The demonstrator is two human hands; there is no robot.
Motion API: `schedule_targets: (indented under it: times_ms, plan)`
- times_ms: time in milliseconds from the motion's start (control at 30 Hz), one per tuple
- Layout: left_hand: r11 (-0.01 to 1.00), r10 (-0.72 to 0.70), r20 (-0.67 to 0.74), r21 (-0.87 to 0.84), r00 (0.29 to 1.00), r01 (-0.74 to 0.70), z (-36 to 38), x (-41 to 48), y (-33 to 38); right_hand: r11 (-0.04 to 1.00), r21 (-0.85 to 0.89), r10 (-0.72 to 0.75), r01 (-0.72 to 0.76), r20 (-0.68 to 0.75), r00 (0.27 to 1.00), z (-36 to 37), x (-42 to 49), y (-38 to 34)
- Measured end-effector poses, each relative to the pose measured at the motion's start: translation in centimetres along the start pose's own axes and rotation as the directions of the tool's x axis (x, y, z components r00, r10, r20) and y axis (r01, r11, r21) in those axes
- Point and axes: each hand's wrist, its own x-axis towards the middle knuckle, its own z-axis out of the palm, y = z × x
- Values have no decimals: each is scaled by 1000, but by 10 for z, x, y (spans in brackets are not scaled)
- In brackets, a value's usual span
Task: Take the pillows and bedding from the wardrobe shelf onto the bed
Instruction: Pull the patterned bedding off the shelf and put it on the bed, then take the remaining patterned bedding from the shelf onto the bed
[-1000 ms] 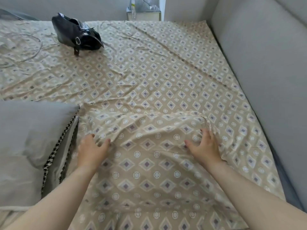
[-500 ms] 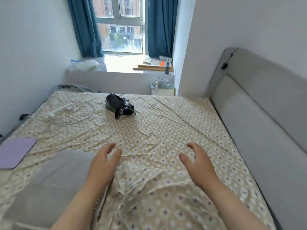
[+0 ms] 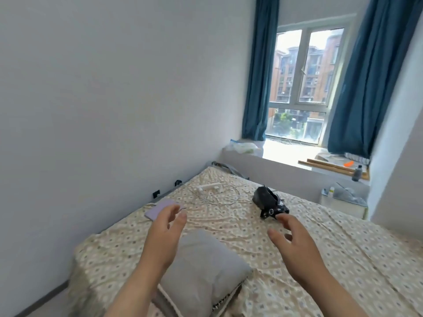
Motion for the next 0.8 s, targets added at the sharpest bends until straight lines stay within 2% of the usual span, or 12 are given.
schedule_targets:
  times_ms: [200,400,500,633,800]
  plan:
    - [995,-33,-287,83,957,59,-82,-75,28,976,72,-215,204,212,953,28,-22,-56]
    - [970,-18,-481,204,877,132,-136,-164,66,913,221,-403,343,362,841,50,-66,-107]
    - [954,-15,-592,232,806,188,-170,-220,87,870,308,-489,384,442,752,71,-100,-137]
    - [938,1,-735,236,678,253,-227,-297,119,789,421,-614,447,518,596,104,-155,-190]
    - [907,74,-885,251,459,339,-292,-393,162,669,592,-742,451,566,359,147,-234,-262]
